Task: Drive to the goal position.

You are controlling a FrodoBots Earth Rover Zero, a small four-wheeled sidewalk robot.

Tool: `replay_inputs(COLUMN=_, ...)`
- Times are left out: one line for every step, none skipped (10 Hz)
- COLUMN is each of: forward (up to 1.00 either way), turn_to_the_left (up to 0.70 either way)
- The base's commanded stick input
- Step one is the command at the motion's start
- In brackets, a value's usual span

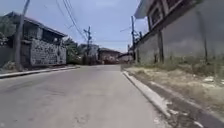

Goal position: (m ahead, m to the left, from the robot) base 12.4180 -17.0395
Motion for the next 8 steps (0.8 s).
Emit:
replay_inputs(forward=1.00, turn_to_the_left=0.00)
replay_inputs(forward=1.00, turn_to_the_left=0.00)
replay_inputs(forward=1.00, turn_to_the_left=0.00)
replay_inputs(forward=1.00, turn_to_the_left=0.00)
replay_inputs(forward=1.00, turn_to_the_left=0.00)
replay_inputs(forward=1.00, turn_to_the_left=0.00)
replay_inputs(forward=1.00, turn_to_the_left=0.00)
replay_inputs(forward=1.00, turn_to_the_left=0.00)
